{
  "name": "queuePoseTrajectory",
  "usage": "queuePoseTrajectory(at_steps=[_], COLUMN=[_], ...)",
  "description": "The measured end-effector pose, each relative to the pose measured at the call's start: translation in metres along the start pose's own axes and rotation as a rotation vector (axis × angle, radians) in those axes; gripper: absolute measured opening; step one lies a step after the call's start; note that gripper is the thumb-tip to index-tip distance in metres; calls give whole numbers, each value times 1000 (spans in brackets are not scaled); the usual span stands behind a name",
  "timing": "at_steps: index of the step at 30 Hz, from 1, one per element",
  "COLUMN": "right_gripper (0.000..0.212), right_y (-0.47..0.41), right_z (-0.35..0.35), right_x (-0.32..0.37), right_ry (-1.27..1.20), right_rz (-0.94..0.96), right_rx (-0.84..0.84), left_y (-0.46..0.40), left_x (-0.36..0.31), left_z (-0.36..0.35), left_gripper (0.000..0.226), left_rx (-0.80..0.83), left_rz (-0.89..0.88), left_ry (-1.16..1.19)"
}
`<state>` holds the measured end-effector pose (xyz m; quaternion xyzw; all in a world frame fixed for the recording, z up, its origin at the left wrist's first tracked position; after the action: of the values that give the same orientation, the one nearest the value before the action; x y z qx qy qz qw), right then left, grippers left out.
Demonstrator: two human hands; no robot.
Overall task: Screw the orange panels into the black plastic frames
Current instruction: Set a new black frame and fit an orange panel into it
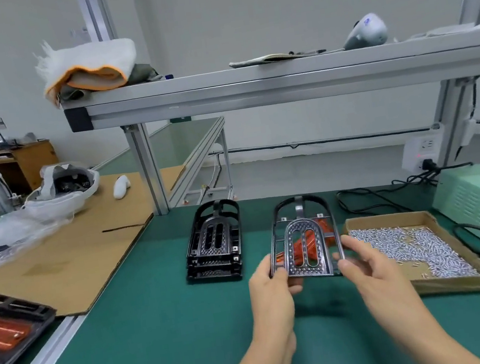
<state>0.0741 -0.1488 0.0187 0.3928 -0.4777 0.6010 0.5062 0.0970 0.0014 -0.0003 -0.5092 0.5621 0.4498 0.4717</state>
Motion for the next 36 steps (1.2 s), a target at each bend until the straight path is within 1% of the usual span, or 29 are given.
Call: queuePoseTrajectory(at_steps=[5,8,10,11,14,17,21,24,27,30,32,34,36], right_gripper=[32,37,33,32,37,35,39,42,43,41,45,51,53], right_y=[24,27,28,28,25,21,16,15,16,18,20,24,27], right_z=[36,47,50,48,40,33,23,20,21,22,25,28,31], right_x=[-17,-23,-27,-28,-31,-27,-26,-28,-31,-33,-34,-35,-36], right_ry=[-91,-119,-146,-166,-214,-270,-319,-349,-347,-328,-287,-240,-212], right_rz=[-66,-86,-92,-91,-75,-37,-28,-33,-48,-74,-99,-128,-153], right_rx=[-64,-97,-107,-91,-15,19,76,97,99,121,128,142,170], left_y=[16,21,22,23,24,26,22,19,18,21,24,26,26], left_x=[12,20,25,26,28,25,23,25,26,23,20,18,17], left_z=[-26,-29,-26,-24,-14,-3,9,14,15,9,4,-1,-4], left_gripper=[41,44,46,48,51,52,53,53,56,64,67,58,38], left_rx=[73,99,100,95,76,59,9,-4,38,109,171,225,231], left_rz=[67,97,123,133,137,109,62,71,109,115,105,104,106], left_ry=[2,-14,-26,-28,-20,-13,-88,-127,-139,-129,-85,-14,4])
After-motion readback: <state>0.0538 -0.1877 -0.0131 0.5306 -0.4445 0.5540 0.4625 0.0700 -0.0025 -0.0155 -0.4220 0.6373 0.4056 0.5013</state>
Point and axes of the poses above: each hand's wrist, its own y-axis away from the middle knuckle, its own z-axis out of the back of the hand, x = y × z, the point moved 5 cm from there along -y, towards the middle knuckle, and after that the axes turned 12 degrees about x, right-handed, at the moved point
